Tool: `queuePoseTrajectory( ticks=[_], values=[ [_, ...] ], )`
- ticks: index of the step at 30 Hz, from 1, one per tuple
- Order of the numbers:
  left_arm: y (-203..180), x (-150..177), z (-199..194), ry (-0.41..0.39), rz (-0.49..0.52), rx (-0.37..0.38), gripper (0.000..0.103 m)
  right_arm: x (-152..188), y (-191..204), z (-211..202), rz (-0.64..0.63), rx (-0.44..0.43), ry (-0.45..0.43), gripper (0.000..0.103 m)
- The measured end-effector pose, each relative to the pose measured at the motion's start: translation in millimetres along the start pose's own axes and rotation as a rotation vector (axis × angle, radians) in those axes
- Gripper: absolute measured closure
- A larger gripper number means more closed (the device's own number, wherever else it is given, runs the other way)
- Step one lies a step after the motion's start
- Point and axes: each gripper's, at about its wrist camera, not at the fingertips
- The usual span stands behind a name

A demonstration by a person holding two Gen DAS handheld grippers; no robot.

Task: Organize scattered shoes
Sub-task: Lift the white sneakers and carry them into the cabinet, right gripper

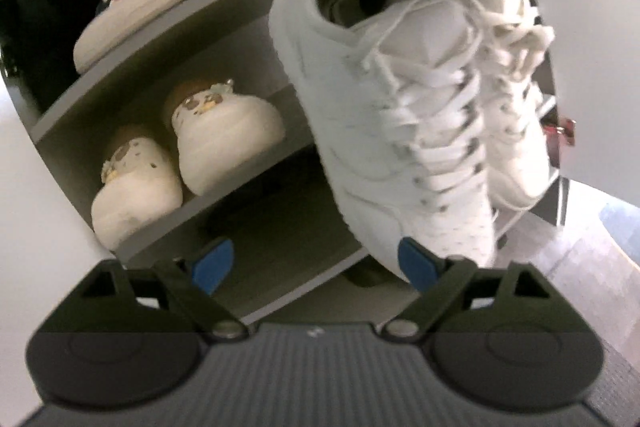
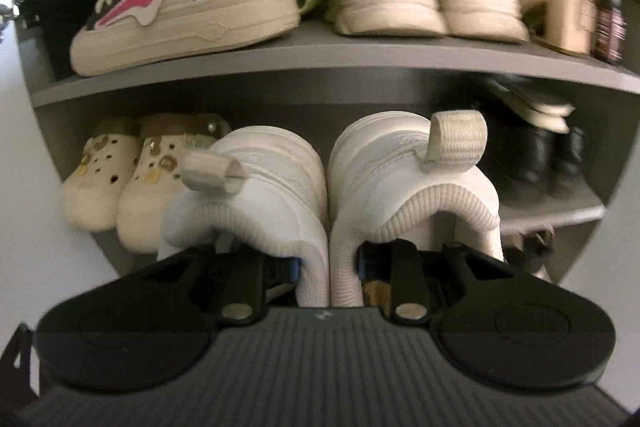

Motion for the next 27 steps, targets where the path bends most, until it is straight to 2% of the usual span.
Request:
queuePoseTrajectory(
  ticks=[5, 9, 12, 21, 27],
  values=[
    [0, 2, 12, 0.020, -0.029, 0.022, 0.012, -11, 14, 34, -0.017, 0.015, -0.015, 0.074],
    [-5, 4, 15, 0.042, -0.059, 0.089, 0.012, -14, 18, 52, -0.017, 0.047, -0.034, 0.074],
    [-8, 4, 18, 0.058, -0.081, 0.108, 0.012, -14, 23, 62, -0.020, 0.073, -0.059, 0.073],
    [-24, 13, 30, 0.103, -0.084, 0.132, 0.012, -27, 27, 95, -0.015, 0.133, -0.108, 0.072],
    [-50, 4, 39, 0.109, -0.109, 0.138, 0.011, -35, 24, 112, -0.027, 0.124, -0.078, 0.071]
  ],
)
Point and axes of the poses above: each gripper's, at about its wrist camera, not at the fingertips, and z roughly the way its jaws point, y to its left, x to its underside, and after that the axes turned 4 degrees about z, right-handed
